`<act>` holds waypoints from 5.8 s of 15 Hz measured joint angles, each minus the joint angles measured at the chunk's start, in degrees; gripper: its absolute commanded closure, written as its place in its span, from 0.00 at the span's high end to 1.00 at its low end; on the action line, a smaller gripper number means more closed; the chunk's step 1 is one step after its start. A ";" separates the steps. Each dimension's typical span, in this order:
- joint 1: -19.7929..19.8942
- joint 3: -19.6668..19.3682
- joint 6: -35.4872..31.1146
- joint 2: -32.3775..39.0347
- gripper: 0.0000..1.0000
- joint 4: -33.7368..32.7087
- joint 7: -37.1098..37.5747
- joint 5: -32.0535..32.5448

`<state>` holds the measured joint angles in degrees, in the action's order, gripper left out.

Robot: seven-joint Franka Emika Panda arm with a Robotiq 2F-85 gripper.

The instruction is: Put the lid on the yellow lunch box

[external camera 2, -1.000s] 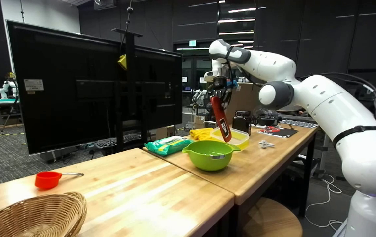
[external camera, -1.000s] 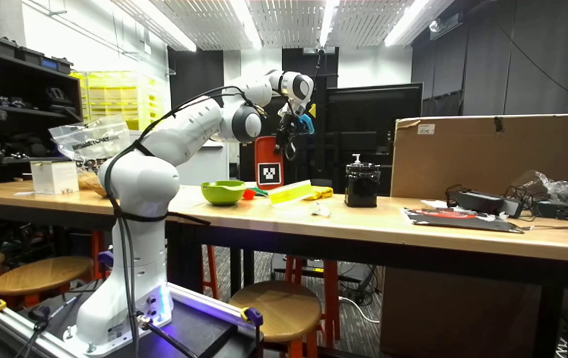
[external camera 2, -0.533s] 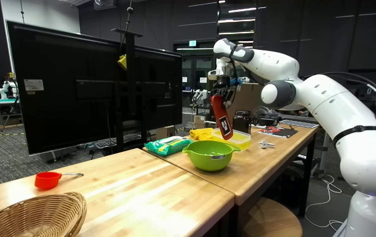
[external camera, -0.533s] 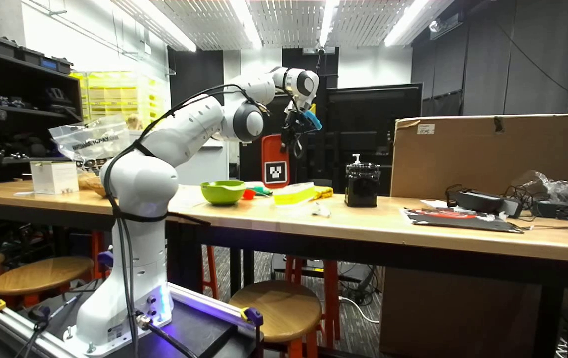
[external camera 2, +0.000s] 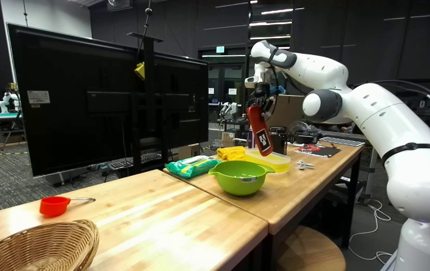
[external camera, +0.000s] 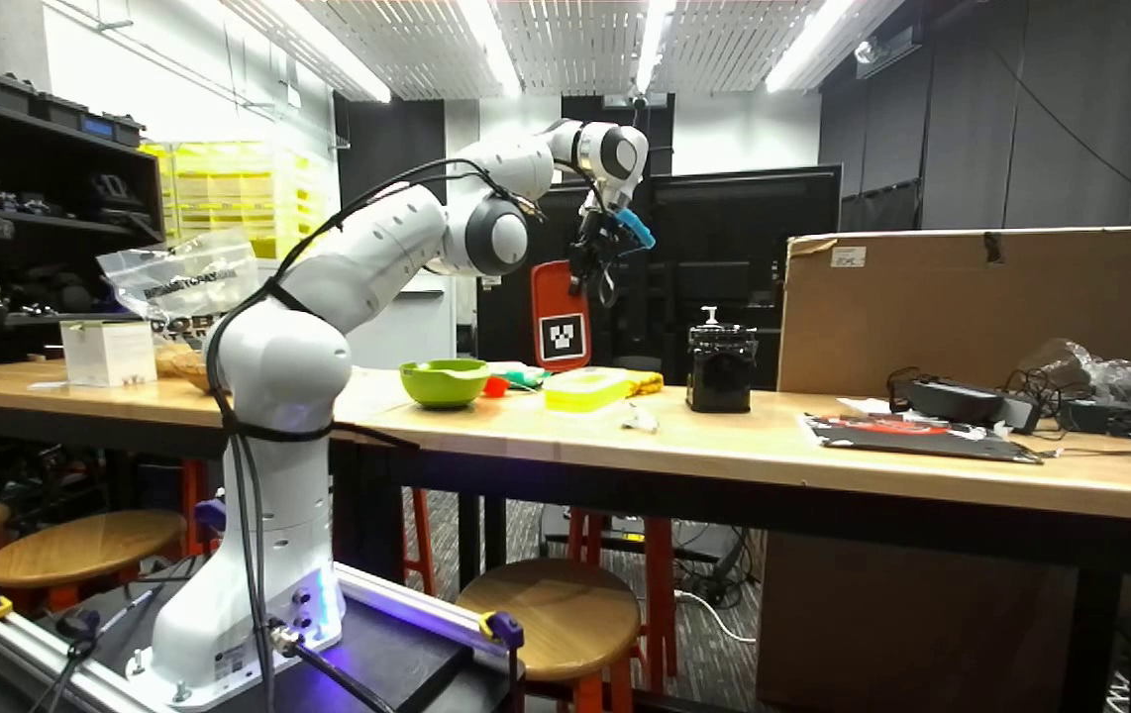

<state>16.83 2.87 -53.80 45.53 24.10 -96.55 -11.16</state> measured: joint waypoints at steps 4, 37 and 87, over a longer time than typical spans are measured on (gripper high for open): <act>2.13 -0.02 1.29 -0.59 0.03 0.18 0.78 0.00; 2.77 -0.17 21.75 2.77 0.03 0.46 7.13 5.29; 4.50 6.63 7.77 0.68 0.03 -0.10 -5.30 -1.37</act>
<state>21.33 9.50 -46.03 46.22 23.99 -101.84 -12.53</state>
